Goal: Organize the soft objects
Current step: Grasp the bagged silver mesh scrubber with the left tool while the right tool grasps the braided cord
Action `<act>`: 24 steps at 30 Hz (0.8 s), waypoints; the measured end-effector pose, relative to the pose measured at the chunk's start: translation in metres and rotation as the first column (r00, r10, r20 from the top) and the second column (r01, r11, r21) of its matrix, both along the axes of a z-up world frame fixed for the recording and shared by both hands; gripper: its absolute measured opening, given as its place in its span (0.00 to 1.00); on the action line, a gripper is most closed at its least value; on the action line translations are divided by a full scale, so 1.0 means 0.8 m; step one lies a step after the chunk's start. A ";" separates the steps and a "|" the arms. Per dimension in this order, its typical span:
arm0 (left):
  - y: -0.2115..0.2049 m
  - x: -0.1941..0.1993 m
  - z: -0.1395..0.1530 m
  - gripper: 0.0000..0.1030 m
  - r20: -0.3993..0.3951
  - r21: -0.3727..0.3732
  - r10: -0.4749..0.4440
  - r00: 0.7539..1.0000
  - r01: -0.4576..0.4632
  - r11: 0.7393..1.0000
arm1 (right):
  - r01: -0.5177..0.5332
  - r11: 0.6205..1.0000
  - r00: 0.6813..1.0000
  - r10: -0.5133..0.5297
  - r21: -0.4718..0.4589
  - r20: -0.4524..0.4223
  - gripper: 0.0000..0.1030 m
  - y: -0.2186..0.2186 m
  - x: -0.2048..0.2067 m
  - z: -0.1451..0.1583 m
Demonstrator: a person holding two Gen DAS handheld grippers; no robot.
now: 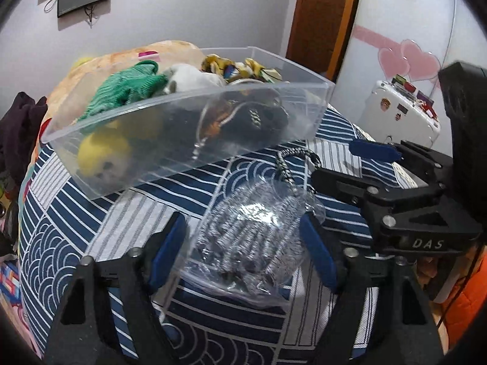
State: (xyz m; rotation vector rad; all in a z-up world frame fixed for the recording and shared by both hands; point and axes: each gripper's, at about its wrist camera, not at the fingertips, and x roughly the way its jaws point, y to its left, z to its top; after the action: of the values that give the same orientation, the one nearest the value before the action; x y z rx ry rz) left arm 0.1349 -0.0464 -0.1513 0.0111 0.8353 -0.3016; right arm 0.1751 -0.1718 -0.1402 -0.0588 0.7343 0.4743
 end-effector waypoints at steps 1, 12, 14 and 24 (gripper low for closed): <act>-0.001 -0.001 -0.001 0.62 -0.002 0.002 -0.005 1.000 0.005 1.000 | 0.001 1.000 1.000 -0.001 0.003 -0.003 0.78 -0.001 -0.001 -0.001; 0.027 -0.016 0.005 0.34 0.029 -0.027 0.059 0.998 -0.059 0.998 | -0.044 0.998 0.999 0.045 0.033 -0.031 0.78 0.013 -0.003 -0.002; 0.035 -0.018 0.007 0.34 0.029 -0.032 0.076 0.997 -0.075 0.997 | -0.061 0.998 0.997 0.063 0.033 -0.049 0.78 0.020 -0.001 -0.007; 0.058 -0.027 0.025 0.33 0.063 -0.071 0.132 0.989 -0.127 0.989 | -0.060 0.998 0.998 0.059 -0.033 -0.031 0.18 0.026 -0.002 -0.019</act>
State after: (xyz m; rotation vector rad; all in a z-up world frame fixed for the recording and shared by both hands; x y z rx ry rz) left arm 0.1137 -0.0002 -0.1315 -0.0951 0.7550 -0.2054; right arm 0.1739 -0.1512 -0.1557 -0.1056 0.7718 0.5207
